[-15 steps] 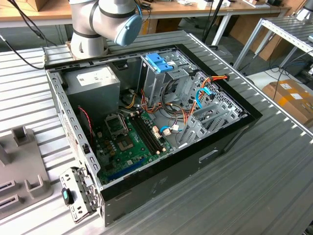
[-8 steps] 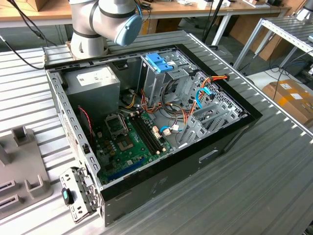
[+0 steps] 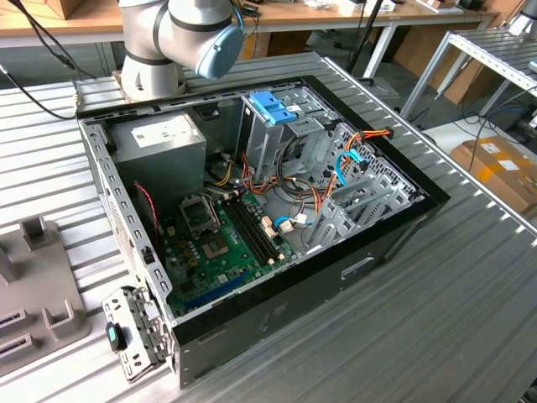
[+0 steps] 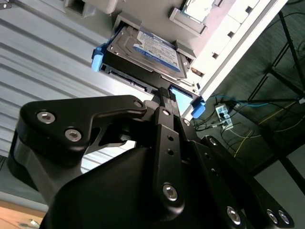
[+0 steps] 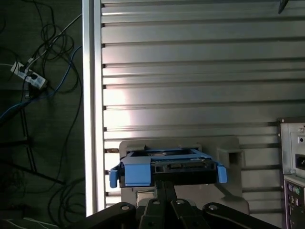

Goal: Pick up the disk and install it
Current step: 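Reach for the disk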

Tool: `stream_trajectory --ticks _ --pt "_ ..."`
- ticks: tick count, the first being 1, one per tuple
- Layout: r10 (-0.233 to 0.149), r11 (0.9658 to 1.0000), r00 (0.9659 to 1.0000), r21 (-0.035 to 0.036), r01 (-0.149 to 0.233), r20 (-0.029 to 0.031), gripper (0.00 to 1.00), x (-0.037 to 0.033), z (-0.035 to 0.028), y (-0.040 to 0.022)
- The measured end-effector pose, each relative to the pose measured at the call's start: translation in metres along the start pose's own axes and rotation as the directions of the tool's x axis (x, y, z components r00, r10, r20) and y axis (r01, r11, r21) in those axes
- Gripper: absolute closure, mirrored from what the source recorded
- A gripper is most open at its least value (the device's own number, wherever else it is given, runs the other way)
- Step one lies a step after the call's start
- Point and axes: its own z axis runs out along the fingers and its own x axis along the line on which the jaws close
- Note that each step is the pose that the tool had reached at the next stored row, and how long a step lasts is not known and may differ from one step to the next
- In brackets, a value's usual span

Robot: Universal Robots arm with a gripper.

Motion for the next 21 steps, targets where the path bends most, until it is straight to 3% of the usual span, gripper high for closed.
stream_trajectory --ticks 3,13,21 --pt "-0.001 1.0000 1.0000 0.0000 0.001 0.0001 0.89 0.0045 0.0011 0.0001" --pt "-0.001 1.0000 1.0000 0.0000 0.001 0.0000 0.89 0.0047 0.0012 0.0002" --pt "-0.001 1.0000 1.0000 -0.0001 0.001 0.0001 0.89 0.0118 0.0021 -0.0001"
